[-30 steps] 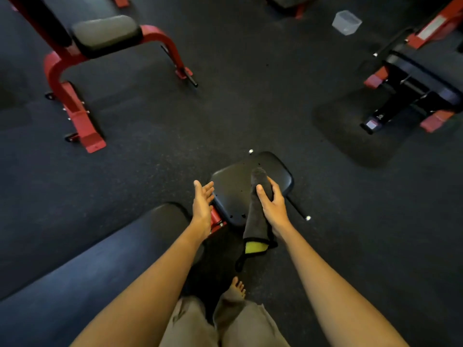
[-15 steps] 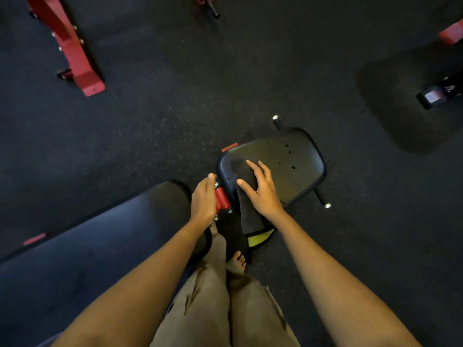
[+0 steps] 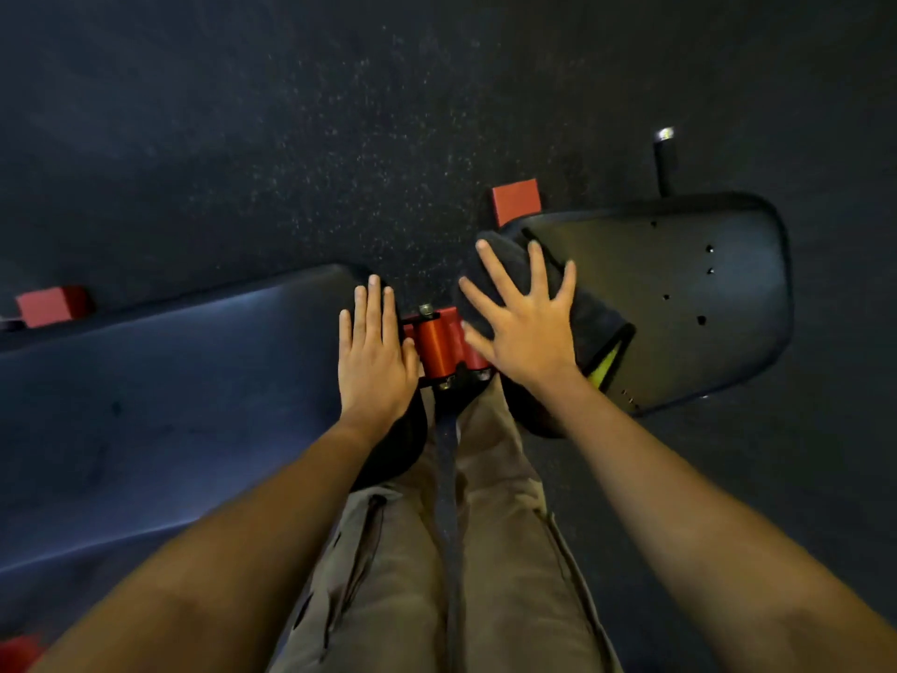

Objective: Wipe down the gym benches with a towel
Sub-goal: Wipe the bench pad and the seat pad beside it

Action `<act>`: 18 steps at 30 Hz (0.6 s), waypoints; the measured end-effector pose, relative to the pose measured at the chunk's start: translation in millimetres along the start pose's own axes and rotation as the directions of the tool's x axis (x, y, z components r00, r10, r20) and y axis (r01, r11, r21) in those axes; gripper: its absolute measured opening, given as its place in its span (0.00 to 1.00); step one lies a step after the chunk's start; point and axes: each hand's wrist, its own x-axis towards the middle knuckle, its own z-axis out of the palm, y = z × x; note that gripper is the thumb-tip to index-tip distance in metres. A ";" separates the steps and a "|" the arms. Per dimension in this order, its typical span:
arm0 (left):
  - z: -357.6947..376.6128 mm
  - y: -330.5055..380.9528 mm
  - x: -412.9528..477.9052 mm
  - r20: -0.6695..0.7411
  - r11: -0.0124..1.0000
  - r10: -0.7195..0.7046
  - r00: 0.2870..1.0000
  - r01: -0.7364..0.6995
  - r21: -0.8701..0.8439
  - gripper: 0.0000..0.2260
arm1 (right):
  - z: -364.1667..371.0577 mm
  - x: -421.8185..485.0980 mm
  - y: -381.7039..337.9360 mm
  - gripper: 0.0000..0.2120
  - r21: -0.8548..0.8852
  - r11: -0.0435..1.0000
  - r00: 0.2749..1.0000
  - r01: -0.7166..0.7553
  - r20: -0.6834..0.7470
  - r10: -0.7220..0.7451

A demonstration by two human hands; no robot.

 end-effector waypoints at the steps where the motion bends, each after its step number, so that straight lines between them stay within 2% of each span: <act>1: 1.3 0.5 0.9 -0.006 1.000 -0.004 1.000 0.004 0.020 0.28 | -4.4 17.1 0.8 0.25 -0.015 1.000 1.000 0.007 -0.004 -0.008; 4: 6.1 0.5 2.6 -0.027 0.998 -0.014 1.000 0.016 0.054 0.29 | -12.3 67.2 -7.9 0.22 -0.053 0.998 0.992 -0.041 0.120 0.047; 6: 7.4 0.0 2.6 -0.040 0.998 -0.008 0.999 0.010 0.058 0.29 | -13.2 70.0 -10.0 0.22 -0.086 0.995 0.990 -0.047 0.132 0.059; 9: 9.0 -0.5 2.7 -0.060 0.997 0.008 0.998 -0.003 0.081 0.29 | 0.8 6.9 -8.2 0.22 -0.092 0.991 0.995 0.100 0.018 -0.099; 11: 9.5 -0.8 2.4 -0.068 0.996 0.002 0.998 0.004 0.092 0.29 | 14.6 -51.2 -7.5 0.24 -0.117 0.949 0.956 0.293 0.065 -0.287; 13: 11.3 -1.0 2.7 -0.079 0.996 0.002 0.997 0.006 0.094 0.29 | 21.1 -73.3 0.1 0.24 -0.145 0.898 0.909 0.415 0.083 -0.407; 16: 12.3 -0.7 2.6 -0.090 0.996 0.005 0.996 0.003 0.093 0.29 | 12.6 -35.9 8.3 0.23 -0.128 0.881 0.891 0.455 0.081 -0.448; 18: 13.0 -0.5 2.7 -0.097 0.995 0.006 0.995 0.004 0.100 0.29 | 5.7 5.8 8.3 0.22 -0.144 0.920 0.932 0.364 0.054 -0.360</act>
